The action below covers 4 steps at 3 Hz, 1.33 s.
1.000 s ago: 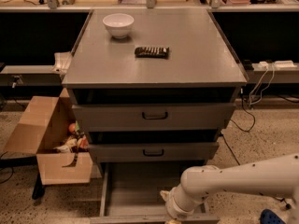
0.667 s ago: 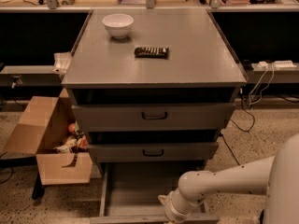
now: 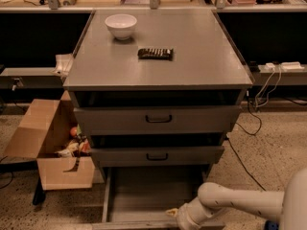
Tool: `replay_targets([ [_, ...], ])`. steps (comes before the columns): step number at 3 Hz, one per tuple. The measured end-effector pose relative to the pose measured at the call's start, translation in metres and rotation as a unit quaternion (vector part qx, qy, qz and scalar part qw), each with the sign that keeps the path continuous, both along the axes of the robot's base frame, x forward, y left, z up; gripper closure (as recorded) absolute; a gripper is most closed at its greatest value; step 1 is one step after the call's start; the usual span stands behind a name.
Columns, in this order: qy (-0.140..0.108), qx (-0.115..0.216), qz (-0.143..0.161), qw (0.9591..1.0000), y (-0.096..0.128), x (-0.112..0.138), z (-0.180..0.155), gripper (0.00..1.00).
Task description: Close bottom drawer
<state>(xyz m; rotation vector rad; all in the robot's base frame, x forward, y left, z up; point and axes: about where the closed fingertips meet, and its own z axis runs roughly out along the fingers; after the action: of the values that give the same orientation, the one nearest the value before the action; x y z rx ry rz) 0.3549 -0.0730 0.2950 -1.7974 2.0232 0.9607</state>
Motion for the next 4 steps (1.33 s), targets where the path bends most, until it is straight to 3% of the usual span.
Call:
replay_targets([
  [1, 0.006, 0.053, -0.017, 0.9985, -0.018, -0.004, -0.022, 0.35],
  [2, 0.005, 0.067, -0.018, 0.9976, -0.023, -0.003, -0.028, 0.66],
  [3, 0.005, 0.067, -0.018, 0.9976, -0.023, -0.003, -0.028, 0.89],
  [4, 0.017, 0.041, -0.006, 0.9990, -0.046, -0.019, -0.052, 1.00],
])
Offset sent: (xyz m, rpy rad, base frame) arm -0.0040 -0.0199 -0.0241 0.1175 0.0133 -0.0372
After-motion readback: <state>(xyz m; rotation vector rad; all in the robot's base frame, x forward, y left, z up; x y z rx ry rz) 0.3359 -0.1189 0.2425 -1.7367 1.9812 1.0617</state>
